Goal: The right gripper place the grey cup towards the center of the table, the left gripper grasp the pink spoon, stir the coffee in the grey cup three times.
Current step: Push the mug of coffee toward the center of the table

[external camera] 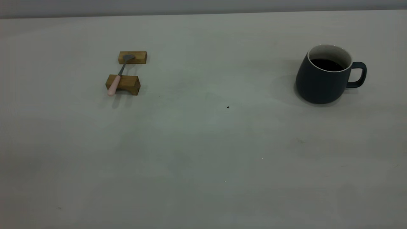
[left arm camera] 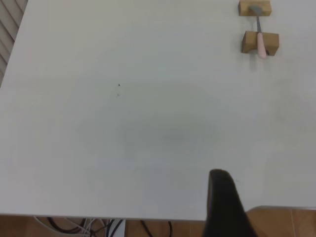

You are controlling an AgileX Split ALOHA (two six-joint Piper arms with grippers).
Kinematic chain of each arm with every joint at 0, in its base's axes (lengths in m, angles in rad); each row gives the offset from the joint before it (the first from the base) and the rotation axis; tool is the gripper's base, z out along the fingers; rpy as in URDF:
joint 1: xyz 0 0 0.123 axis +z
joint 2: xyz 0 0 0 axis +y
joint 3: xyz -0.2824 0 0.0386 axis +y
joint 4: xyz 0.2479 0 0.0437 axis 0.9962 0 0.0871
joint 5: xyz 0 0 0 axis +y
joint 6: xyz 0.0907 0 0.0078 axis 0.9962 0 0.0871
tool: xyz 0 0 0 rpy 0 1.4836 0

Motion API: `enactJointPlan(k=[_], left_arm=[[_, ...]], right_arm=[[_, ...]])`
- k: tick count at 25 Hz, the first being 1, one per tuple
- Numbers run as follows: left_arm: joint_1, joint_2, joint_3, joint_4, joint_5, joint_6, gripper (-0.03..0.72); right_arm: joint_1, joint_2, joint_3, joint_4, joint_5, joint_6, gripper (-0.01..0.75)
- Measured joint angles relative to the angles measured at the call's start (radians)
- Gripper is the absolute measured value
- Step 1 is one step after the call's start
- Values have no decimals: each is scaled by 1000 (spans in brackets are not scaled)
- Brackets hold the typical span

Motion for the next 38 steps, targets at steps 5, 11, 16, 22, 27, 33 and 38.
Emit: enactJointPlan(k=[5,11,16,22,27,33,38], left_arm=[[0,0,0,0,0,0,513],[0,0,0,0,0,0,513],[0,0,0,0,0,0,513],[0,0,0,0,0,0,513],[0,0,0,0,0,0,513],[0,0,0,0,0,0,513],[0,0,0,0,0,0,513]], right_arm=[[0,0,0,12,0,13,240],[0,41,-25,15,35,-1,326],[0,256,-144,-6,85,-31,643],[0,667,-243,-103,2,-73,725],[0,954,-260,-120,-184,-227,725],[11,1264,-265,-118,-354,-402,725],[101,1534,-351,-130,-461,-509,724]])
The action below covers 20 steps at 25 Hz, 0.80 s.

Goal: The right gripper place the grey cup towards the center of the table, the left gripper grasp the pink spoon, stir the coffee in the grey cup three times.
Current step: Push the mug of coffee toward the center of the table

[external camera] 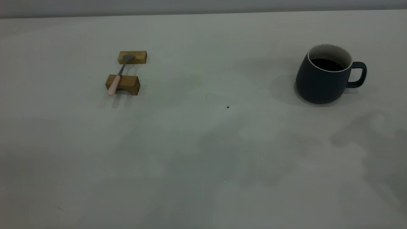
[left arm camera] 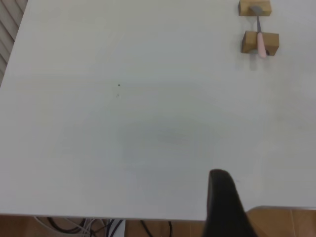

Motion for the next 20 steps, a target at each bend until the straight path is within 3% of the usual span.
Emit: enactJointPlan(k=[5,20], left_arm=[[0,0,0,1,0,0,513],[0,0,0,1,0,0,513]], right_arm=[[51,232,-160,-60,-21,-41,724],[51,632,-469,-135,-86,-300,719]])
